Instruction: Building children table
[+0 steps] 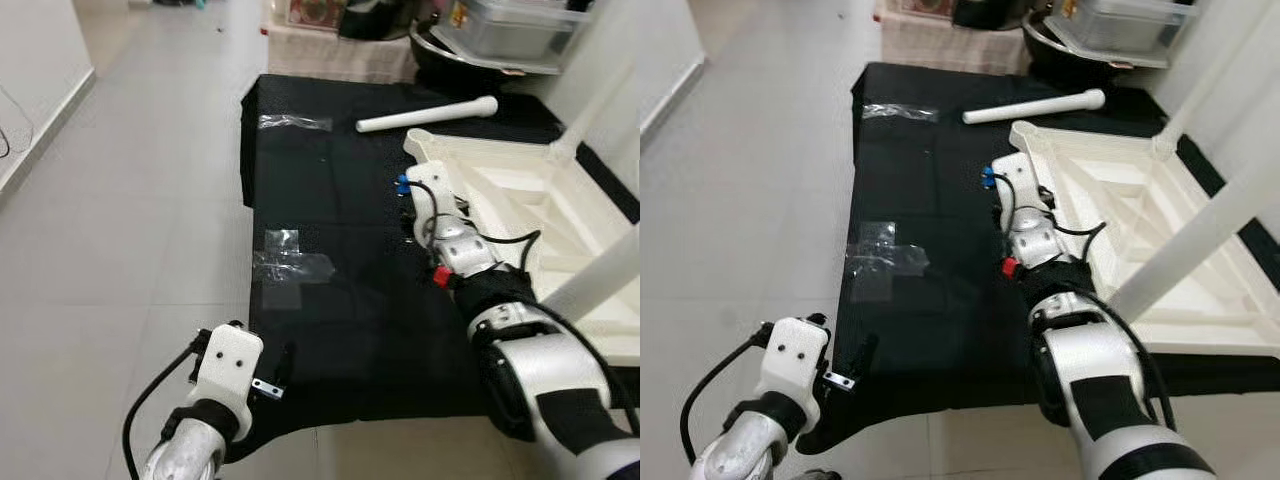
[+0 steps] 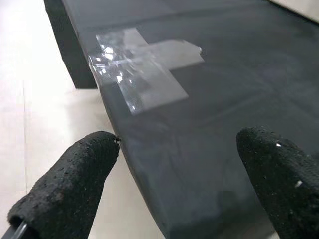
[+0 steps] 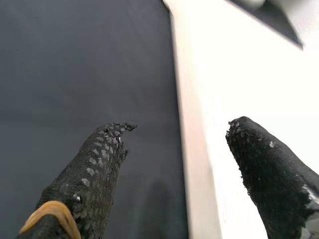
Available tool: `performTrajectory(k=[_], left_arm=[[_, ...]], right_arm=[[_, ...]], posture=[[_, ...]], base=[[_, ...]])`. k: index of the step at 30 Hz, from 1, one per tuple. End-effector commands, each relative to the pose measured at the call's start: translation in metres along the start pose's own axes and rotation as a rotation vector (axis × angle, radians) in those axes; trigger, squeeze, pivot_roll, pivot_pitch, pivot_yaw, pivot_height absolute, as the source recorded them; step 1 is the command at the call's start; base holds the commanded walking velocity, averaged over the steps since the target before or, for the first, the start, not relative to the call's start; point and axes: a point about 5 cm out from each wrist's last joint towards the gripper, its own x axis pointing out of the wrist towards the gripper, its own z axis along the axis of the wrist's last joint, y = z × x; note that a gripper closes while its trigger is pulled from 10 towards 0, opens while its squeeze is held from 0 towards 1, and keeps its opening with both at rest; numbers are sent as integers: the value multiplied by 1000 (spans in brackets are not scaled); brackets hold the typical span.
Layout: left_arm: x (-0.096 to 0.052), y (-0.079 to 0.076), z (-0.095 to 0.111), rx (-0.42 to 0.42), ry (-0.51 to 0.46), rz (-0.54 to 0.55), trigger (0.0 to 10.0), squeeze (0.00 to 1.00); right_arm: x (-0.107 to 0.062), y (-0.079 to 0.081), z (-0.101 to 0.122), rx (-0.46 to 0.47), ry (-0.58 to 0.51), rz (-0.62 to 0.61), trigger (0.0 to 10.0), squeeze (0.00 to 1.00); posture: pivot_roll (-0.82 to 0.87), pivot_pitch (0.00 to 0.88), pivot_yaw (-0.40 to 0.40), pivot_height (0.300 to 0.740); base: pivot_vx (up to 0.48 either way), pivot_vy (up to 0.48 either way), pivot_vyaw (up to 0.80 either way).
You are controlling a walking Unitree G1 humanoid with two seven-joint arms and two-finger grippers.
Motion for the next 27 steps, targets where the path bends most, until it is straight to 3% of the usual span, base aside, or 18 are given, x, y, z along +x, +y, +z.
performTrajectory(k=[1,14,19,26,27], left_arm=[[-3,-4,-1,-6,18,-24,10000,0],[-11,-8,0,-1,34,-20,10000,0],[-11,-8,1,-10,37,-16,10000,0],[-11,-8,2,-14,37,-12,10000,0],[-11,-8,2,-15,37,-12,10000,0]], right_arm=[[2,-4,-7,39,46,-9,10000,0],[3,-3,-31,117,174,7,10000,0],[3,-11,-33,212,225,-9,10000,0],[3,-16,-30,241,243,11,10000,0],[3,-17,-29,235,240,13,0,0]], posture=[[134,167,-149,740],[138,167,-153,740],[130,172,-155,740],[124,175,-155,740],[127,177,-159,740]], base=[[0,0,0],[0,0,0],[0,0,0],[0,0,0],[0,0,0]])
